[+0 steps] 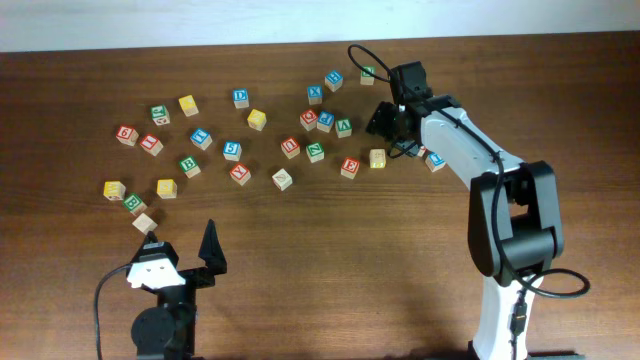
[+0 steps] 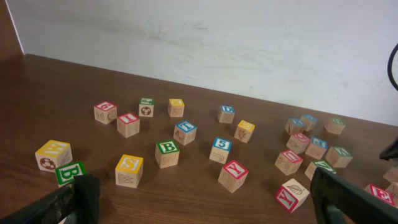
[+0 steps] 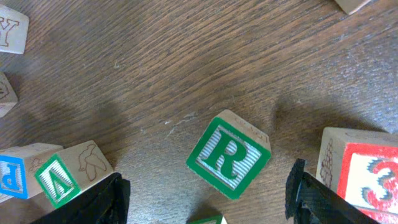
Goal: Spell out RSS
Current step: 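Reach the right gripper to the green R block and grasp it, then carry the green R block left and set it down near center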
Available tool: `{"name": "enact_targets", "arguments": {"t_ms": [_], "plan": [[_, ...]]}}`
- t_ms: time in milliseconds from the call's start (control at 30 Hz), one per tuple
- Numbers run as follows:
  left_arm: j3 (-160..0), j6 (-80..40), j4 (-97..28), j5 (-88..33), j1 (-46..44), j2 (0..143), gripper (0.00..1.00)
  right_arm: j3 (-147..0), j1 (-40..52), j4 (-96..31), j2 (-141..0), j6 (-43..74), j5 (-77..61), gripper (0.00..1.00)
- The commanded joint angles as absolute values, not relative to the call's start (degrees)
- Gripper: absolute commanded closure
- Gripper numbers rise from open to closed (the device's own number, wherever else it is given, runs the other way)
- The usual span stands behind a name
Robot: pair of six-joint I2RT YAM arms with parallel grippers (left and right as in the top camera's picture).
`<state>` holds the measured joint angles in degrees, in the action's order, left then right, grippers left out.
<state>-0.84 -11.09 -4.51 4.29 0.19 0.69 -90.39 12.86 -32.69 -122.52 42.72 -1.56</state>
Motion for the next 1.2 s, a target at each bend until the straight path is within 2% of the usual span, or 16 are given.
{"name": "enact_targets", "arguments": {"t_ms": [0,300,433,467,667,867,1167], "plan": [[-0.54,-10.15,-4.54,3.84,0.40,0.47,0.01,-91.64,13.10,-31.90,-124.11,42.98,-0.73,0.32],[-0.54,-10.15,-4.54,3.86,0.40,0.45,0.00,-91.64,13.04,-29.17,-126.72,43.20,1.17,0.34],[-0.54,-10.15,-4.54,3.86,0.40,0.47,0.01,-91.64,12.99,-28.88,-126.72,43.18,2.02,0.44],[-0.54,-10.15,-4.54,3.84,0.40,0.45,0.01,-91.64,12.99,-28.88,-126.72,43.18,2.02,0.49],[-0.54,-10.15,-4.54,3.84,0.40,0.45,0.01,-91.64,12.99,-29.10,-126.72,43.16,2.00,0.60],[-0.54,-10.15,-4.54,3.86,0.40,0.45,0.01,-92.01,12.99,-30.04,-126.72,42.24,1.80,0.67],[-0.54,-10.15,-4.54,3.86,0.40,0.45,0.01,-105.03,13.02,-42.46,-126.69,34.44,1.78,0.83]]}}
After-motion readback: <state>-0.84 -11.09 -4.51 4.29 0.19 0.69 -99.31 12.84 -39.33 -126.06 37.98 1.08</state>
